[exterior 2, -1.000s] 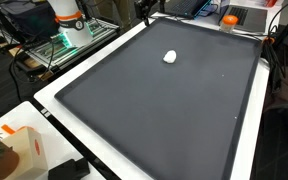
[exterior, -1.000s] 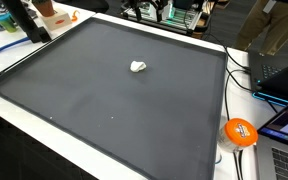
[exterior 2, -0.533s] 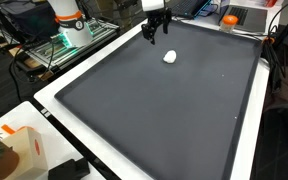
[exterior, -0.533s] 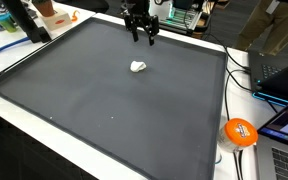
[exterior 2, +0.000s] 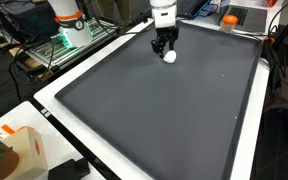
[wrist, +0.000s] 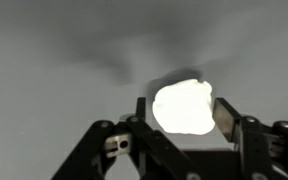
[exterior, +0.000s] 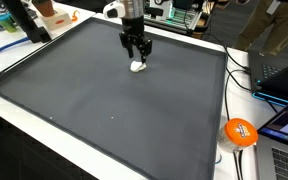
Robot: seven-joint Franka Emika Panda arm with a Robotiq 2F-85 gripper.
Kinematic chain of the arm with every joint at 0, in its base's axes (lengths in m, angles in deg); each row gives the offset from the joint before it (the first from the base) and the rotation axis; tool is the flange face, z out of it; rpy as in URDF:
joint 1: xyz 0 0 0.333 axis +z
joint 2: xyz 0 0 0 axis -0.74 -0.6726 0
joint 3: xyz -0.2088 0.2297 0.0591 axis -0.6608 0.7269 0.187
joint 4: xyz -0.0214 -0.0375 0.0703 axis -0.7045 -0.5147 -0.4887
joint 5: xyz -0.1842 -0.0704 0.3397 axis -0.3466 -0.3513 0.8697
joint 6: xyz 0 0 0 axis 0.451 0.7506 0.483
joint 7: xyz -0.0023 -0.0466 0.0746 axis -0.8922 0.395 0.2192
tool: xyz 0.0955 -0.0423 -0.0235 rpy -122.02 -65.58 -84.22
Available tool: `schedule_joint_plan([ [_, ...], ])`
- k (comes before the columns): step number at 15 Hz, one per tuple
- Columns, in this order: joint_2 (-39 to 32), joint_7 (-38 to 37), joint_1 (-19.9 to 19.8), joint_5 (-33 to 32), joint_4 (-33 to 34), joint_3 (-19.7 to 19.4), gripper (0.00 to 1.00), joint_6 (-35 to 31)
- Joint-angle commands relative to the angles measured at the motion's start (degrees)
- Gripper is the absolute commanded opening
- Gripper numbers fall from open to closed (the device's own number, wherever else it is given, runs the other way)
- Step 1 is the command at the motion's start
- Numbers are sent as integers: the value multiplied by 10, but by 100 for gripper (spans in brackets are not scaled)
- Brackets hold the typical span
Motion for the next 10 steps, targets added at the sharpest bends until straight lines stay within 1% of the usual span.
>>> schedule_joint_plan([
  [1,-42,-31,5,-28,28,-5,57,-7],
  [2,-48,-33,6,-28,34,-4,48,-7],
  [3,-54,-35,8,-28,40,-3,35,-5],
  [5,-57,-38,9,-30,44,-5,20,-3],
  [7,-53,-44,10,-42,43,-13,7,0],
  [8,-51,-47,10,-51,44,-18,1,3],
  [10,-51,-56,13,-69,45,-28,3,10],
])
